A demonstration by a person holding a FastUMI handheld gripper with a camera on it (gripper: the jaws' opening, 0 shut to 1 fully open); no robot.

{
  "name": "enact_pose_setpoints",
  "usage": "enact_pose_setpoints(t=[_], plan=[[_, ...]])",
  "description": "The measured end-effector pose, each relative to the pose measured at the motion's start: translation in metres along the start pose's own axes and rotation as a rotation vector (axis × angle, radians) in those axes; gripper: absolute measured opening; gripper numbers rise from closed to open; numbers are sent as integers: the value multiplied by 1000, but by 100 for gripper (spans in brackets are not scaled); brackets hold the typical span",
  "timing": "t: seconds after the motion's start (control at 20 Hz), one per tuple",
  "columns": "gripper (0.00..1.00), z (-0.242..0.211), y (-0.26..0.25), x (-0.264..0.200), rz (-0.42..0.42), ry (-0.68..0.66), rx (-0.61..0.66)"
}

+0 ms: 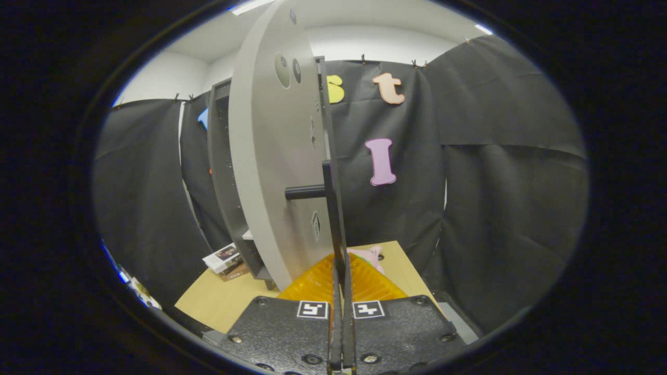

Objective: Open the shoe cabinet door, grab the shoes and put them into the shoe cabinet, then close the shoe cabinet door.

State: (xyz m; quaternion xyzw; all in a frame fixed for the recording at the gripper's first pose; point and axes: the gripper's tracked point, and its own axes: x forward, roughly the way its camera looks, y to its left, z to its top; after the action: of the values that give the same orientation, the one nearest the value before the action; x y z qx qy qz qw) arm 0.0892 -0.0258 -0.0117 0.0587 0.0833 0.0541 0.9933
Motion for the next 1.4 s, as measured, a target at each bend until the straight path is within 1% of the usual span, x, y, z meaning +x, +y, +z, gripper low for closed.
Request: enact_pose_setpoints(t=[0.1,0.15,0.35,0.55,0.7,0.9,0.95,1.05,1.15,1.25,1.3,1.4], plan=[[4,2,-14,0,-16,-2,-10],[4,2,-17,0,-9,2,-6],[4,-1,-16,2,8,3,3],[4,-2,-20,-1,-1,-8,-11],[5,-15,-26,-17,-14,17,5],[10,-39,-41,-43,-44,44,16],[13,-44,-42,-50,-47,49,17],[33,-58,-42,-64,-64,60,18],[53,-73,-38,-76,-91,65,-10],[66,-93,-32,-81,-134,77,-67],[76,-106,-21,-81,-133,91,-95],[77,-120,0,-82,-134,84,-114]])
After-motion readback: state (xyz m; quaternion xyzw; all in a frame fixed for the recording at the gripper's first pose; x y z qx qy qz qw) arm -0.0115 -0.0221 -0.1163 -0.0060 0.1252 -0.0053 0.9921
